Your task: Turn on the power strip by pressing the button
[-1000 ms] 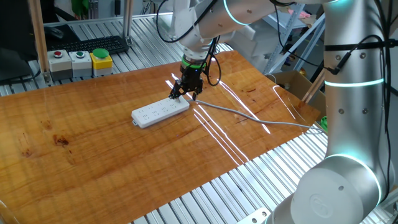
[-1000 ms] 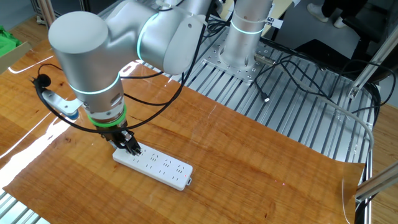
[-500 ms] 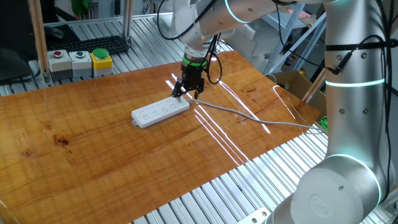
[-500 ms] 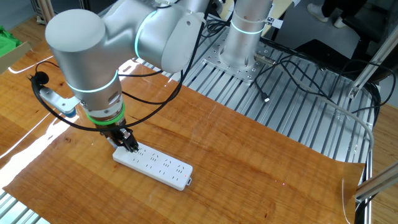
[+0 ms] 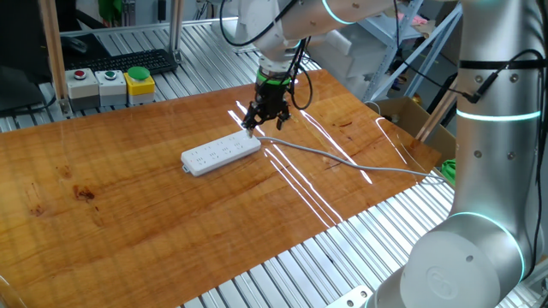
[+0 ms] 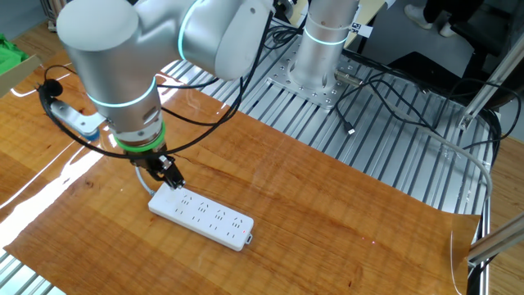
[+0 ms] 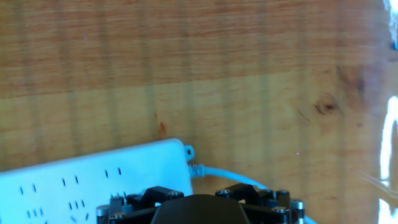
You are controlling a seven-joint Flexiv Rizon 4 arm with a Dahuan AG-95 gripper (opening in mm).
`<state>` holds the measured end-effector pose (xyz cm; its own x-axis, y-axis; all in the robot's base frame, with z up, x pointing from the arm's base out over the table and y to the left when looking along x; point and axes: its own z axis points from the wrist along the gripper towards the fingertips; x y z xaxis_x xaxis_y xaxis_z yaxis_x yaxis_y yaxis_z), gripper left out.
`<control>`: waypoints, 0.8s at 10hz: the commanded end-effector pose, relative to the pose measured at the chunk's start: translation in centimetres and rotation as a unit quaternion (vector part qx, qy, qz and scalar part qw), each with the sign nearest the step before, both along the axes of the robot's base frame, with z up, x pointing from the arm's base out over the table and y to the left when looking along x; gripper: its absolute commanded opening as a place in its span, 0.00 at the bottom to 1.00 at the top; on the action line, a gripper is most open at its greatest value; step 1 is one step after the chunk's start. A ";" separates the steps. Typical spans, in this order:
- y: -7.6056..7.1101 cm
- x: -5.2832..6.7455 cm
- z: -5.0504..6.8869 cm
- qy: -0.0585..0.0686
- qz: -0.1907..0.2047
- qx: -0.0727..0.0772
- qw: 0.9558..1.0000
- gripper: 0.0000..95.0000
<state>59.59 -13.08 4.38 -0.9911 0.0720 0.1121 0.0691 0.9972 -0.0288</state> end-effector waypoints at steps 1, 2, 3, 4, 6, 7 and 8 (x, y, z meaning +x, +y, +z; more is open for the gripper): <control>-0.1 0.0 0.3 0.002 -0.007 -0.004 1.000 0.80; -0.2 -0.1 0.5 0.003 -0.007 -0.003 1.000 0.80; -0.3 -0.3 0.6 0.004 -0.005 -0.003 1.000 0.80; -0.3 -0.3 0.7 0.004 0.000 -0.001 1.000 0.60; -0.3 -0.6 1.1 0.005 0.008 0.005 1.000 0.20; 0.2 -0.6 1.4 0.003 0.010 0.007 1.000 0.00; 0.7 -0.6 1.7 0.003 0.006 0.006 1.000 0.00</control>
